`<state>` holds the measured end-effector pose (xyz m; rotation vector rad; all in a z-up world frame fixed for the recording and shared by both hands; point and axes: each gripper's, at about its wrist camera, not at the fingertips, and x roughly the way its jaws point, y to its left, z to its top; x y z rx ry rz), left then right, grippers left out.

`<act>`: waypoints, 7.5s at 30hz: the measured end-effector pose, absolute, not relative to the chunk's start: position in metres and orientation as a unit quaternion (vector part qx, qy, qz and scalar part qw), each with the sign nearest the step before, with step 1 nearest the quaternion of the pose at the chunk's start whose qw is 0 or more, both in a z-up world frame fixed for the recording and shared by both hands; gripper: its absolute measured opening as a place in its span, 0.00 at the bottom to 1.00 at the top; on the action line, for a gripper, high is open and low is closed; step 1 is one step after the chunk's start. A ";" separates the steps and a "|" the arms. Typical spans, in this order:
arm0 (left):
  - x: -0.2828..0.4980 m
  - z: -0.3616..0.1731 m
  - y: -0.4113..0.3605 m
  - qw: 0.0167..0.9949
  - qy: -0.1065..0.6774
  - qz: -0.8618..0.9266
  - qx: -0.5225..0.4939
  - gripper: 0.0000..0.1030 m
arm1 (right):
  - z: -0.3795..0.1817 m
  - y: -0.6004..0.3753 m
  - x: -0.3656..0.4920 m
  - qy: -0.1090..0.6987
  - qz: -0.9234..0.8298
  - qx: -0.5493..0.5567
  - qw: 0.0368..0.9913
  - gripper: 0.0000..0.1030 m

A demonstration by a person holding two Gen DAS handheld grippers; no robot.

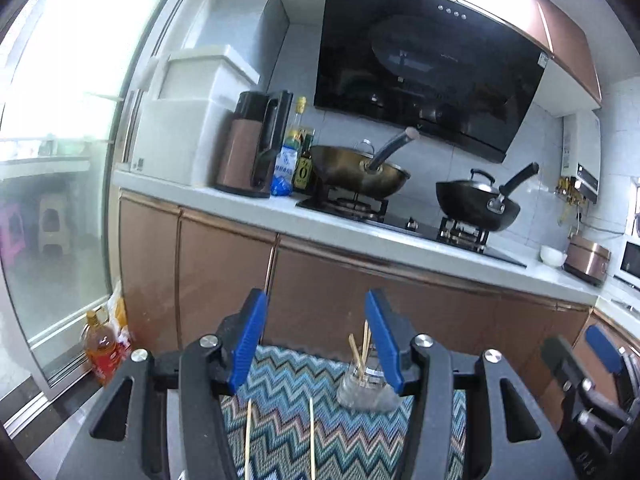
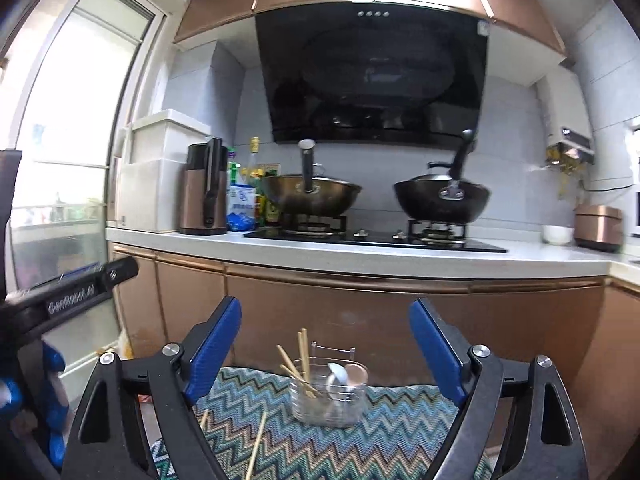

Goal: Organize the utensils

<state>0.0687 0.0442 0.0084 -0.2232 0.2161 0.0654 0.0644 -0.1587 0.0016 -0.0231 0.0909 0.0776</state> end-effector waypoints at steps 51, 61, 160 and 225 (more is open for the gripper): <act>0.034 -0.013 0.032 0.986 0.136 0.067 -0.074 0.52 | -0.018 -0.164 0.027 0.049 0.002 -0.036 0.998 0.87; 0.157 -0.095 0.103 0.922 0.351 -0.040 -0.157 0.52 | -0.079 -0.129 0.142 0.244 0.173 -0.047 0.953 0.61; 0.367 -0.063 -0.003 0.968 0.131 -0.082 -0.195 0.05 | -0.078 -0.180 0.374 0.070 0.207 0.103 0.970 0.05; 0.062 0.014 0.012 0.994 0.078 0.035 -0.069 0.59 | 0.009 -0.196 0.060 0.020 -0.007 0.001 1.000 0.89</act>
